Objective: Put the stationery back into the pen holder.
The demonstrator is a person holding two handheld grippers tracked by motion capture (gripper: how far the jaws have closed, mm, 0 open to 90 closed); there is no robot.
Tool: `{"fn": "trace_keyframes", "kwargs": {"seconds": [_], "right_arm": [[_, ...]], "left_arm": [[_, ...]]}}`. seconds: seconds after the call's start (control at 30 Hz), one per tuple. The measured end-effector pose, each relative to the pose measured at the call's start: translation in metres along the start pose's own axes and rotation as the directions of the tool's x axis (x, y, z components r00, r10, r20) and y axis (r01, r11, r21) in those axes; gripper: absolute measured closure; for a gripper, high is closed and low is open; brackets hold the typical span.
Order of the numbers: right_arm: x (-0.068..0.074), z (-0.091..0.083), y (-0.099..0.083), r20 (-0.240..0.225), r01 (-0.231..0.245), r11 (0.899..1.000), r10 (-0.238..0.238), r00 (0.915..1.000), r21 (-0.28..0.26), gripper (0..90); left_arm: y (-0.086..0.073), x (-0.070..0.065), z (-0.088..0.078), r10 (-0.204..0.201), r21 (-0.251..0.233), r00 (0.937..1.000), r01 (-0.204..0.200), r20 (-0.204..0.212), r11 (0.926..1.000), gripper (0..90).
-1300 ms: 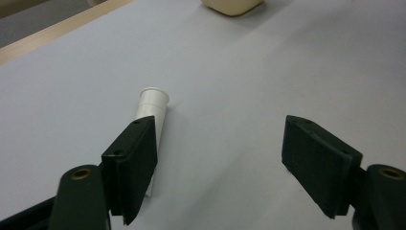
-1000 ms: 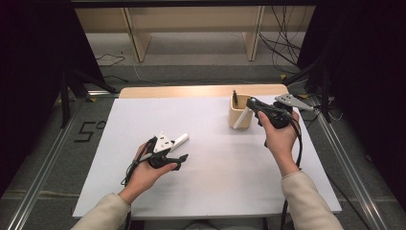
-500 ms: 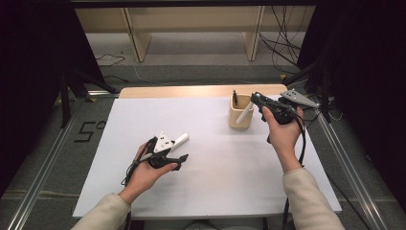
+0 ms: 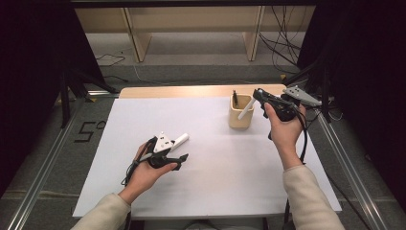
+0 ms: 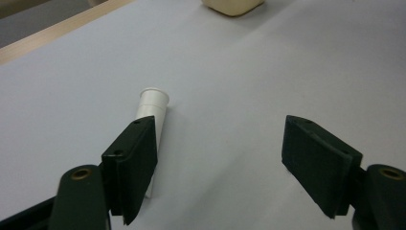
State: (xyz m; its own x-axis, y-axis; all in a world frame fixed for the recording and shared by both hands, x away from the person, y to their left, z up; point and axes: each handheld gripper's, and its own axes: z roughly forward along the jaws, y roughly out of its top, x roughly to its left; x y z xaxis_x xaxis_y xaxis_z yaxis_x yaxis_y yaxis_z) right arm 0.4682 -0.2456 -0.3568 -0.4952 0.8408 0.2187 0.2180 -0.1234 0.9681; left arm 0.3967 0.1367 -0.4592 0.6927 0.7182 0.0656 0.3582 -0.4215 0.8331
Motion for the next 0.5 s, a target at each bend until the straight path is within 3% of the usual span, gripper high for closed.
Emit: {"fn": "trace_keyframes", "kwargs": {"seconds": [0.5], "right_arm": [[-0.0033, -0.0001, 0.0091, 0.012, 0.001, 1.0, 0.0, 0.9999, -0.029, 79.2]], "left_arm": [[0.0, 0.0003, 0.0004, -0.003, -0.001, 1.0, 0.003, 0.0, 1.0, 28.3]]}}
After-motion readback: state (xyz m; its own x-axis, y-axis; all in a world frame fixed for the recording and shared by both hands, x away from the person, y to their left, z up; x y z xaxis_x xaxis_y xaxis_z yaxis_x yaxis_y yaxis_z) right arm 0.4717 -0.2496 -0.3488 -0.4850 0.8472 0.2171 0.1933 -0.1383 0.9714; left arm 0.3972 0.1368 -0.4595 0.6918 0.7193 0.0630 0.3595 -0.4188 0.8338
